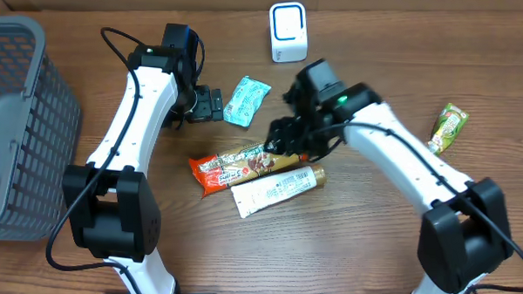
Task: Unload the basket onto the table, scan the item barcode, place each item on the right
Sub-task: 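Grasp the white tube with right gripper and pull it out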
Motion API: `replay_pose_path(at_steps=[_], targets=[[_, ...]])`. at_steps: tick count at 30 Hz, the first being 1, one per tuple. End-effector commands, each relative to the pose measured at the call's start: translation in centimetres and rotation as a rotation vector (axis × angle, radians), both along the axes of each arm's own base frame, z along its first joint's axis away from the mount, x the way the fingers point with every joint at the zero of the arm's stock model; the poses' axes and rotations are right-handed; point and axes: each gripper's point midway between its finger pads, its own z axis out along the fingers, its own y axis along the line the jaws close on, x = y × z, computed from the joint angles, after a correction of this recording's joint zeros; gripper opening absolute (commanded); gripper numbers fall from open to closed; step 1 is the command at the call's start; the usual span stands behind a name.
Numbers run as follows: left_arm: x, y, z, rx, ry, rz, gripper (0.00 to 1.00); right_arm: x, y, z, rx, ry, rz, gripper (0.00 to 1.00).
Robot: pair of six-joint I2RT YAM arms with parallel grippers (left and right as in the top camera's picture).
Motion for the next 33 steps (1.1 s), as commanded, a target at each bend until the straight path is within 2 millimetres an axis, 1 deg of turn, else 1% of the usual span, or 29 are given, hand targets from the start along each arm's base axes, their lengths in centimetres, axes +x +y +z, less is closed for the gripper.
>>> replay_pose_path(at_steps=[1,2,3,4,7,8,11,14,16,17,19,21,22,24,27,29,31,33], targets=[[0.1,0.3,0.0,0.008,0.000,0.004,1.00,-2.0,2.6,-2.7,-0.015,0.033,-0.010,0.72],[0.1,0.3,0.0,0.008,0.000,0.004,0.99,-2.5,3.2,-3.4,-0.014,0.034,0.004,0.72],[0.1,0.3,0.0,0.008,0.000,0.003,0.99,-3.5,4.1,-4.8,-0.022,0.049,0.025,0.72],[0.1,0.3,0.0,0.008,0.000,0.003,1.00,-4.0,4.5,-5.6,-0.030,0.057,0.041,0.72],[0.1,0.3,0.0,0.008,0.000,0.003,1.00,-5.1,5.0,-7.9,-0.057,0.098,0.064,0.72],[0.1,0.3,0.0,0.008,0.000,0.004,1.00,-5.6,5.2,-8.7,-0.048,0.140,0.074,0.72],[0.1,0.3,0.0,0.008,0.000,0.004,0.99,-5.4,4.5,-8.9,-0.046,0.181,0.045,0.72],[0.1,0.3,0.0,0.008,0.000,0.003,1.00,-5.3,2.4,-8.9,-0.093,0.246,-0.004,0.73],[0.1,0.3,0.0,0.008,-0.001,0.003,1.00,-5.6,0.2,-8.9,-0.136,0.302,-0.024,0.73],[0.1,0.3,0.0,0.008,0.000,0.003,1.00,-5.8,-1.2,-9.0,-0.163,0.329,-0.025,0.76],[0.1,0.3,0.0,0.008,0.000,0.003,0.99,-5.8,-4.0,-9.2,-0.224,0.357,-0.028,0.76],[0.1,0.3,0.0,0.008,0.000,0.004,1.00,-5.3,-6.5,-9.4,-0.274,0.361,-0.039,0.75],[0.1,0.3,0.0,0.008,0.000,0.004,1.00,-4.8,-7.3,-9.3,-0.273,0.355,-0.043,0.75],[0.1,0.3,0.0,0.008,0.000,0.003,1.00,-3.6,-8.3,-8.7,-0.250,0.337,-0.061,0.76],[0.1,0.3,0.0,0.008,-0.001,0.003,1.00,-1.6,-9.3,-6.5,-0.212,0.269,-0.078,0.77],[0.1,0.3,0.0,0.008,0.000,0.003,0.99,-0.3,-10.2,-4.1,-0.195,0.209,-0.107,0.77],[0.1,0.3,0.0,0.008,0.000,0.003,1.00,0.6,-11.4,-1.8,-0.183,0.145,-0.128,0.77],[0.1,0.3,0.0,0.008,-0.001,0.003,0.99,1.0,-12.9,0.2,-0.187,0.096,-0.167,0.77]])
